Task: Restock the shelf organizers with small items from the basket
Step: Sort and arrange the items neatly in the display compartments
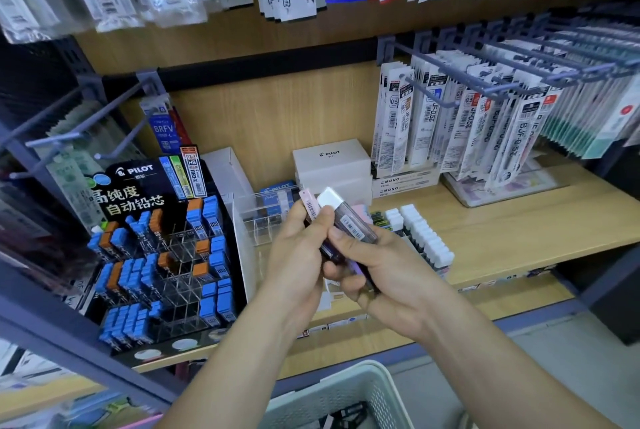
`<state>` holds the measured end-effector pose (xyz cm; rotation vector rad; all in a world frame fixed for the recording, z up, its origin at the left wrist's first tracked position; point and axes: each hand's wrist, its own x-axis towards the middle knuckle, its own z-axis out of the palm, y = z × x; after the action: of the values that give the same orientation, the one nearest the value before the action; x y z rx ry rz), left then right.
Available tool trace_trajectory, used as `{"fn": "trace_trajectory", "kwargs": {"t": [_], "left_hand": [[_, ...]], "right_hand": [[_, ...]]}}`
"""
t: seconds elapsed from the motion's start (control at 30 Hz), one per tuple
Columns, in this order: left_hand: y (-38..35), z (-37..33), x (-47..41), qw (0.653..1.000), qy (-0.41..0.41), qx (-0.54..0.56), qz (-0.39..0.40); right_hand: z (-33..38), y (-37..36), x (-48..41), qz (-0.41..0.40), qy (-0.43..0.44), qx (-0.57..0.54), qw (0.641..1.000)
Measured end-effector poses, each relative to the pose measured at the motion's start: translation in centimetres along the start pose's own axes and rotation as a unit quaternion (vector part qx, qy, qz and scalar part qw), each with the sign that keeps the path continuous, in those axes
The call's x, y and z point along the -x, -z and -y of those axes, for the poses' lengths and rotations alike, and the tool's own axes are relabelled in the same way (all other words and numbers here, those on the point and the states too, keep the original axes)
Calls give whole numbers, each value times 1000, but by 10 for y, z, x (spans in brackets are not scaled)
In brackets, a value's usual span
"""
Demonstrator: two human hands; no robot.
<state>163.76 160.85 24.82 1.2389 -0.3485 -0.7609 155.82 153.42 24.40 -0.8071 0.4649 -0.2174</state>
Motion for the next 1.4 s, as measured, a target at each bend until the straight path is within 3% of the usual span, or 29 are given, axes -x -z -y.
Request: {"fn": "trace_trajectory", "kwargs": {"t": [0.2,0.4,0.63,0.8,0.97,1.17,1.3,1.4], "left_hand": [[0,-7,2,999,23,17,21],[-13,0,1,1000,-5,-6,11],[1,-21,-18,993,-88,14,-76],[5,-23,-15,995,-85,-36,-24],[-7,-15,-11,989,-69,-131,13],[-15,-11,-25,943,-92,-319,-21],[-26,-6,-47,917,-90,-388,32],[-32,-3,-69,852,-150,-501,35]], "right_hand": [[2,5,2,-2,-11,81,997],[-2,12,0,-31,-2,25,999],[14,40,6,-107,-14,60,992],[35,59,14,-162,31,30,986],[45,62,17,-122,32,-57,990],[56,67,19,-140,50,-1,989],[74,79,23,-201,106,99,969],[88,95,25,-242,145,122,952]]}}
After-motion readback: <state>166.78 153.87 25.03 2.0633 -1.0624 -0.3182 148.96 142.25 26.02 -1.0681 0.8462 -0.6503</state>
